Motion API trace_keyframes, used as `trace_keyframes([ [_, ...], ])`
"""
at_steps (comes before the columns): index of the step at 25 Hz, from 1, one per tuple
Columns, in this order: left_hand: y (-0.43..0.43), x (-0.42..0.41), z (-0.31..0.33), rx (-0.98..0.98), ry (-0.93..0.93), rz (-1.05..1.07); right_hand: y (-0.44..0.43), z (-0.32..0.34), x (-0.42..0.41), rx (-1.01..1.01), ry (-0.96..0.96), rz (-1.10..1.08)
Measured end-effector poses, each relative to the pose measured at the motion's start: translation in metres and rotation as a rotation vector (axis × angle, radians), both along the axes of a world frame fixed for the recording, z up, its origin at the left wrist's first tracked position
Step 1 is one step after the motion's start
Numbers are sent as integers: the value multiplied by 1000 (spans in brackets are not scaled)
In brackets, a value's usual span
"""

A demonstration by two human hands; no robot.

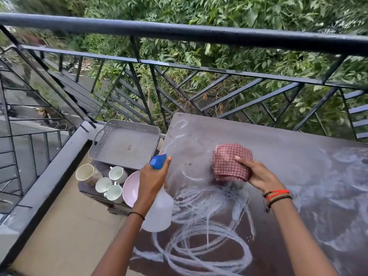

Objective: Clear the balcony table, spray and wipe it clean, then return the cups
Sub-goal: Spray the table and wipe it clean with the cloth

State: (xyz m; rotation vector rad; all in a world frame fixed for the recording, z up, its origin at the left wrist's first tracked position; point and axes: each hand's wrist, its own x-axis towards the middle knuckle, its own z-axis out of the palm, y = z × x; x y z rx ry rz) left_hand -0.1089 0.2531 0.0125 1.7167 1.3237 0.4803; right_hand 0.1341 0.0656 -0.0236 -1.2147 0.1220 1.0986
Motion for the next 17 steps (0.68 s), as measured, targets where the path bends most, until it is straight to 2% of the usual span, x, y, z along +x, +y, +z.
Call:
trace_keyframes([
  [1, 4, 0, 0, 5, 8, -11, 7, 2, 5, -57, -73, 73],
  [2, 9, 1, -2, 4, 6, -17, 15, 0, 10, -206, -222, 151],
  [4, 20, 3, -4, 0, -9, -13, 28, -12, 11, -673, -685, 194],
  [5, 26, 6, -6, -3, -11, -14, 36, -20, 7, -789, -894, 168],
  [6, 30, 9, -8, -8, -11, -16, 45, -27, -4, -777, -1027, 172],
  [8, 40, 15, -10, -20, -22, -28, 61, -45, -31, -749, -1145, 362],
  [10, 51, 22, -14, -22, -29, -29, 73, -65, -55, -914, -1206, 587],
  [13, 69, 32, -22, -29, -42, -31, 90, -81, -81, -1045, -1294, 647],
  [17, 96, 49, -32, -16, -46, -57, 75, -100, -93, -894, -1516, 774],
])
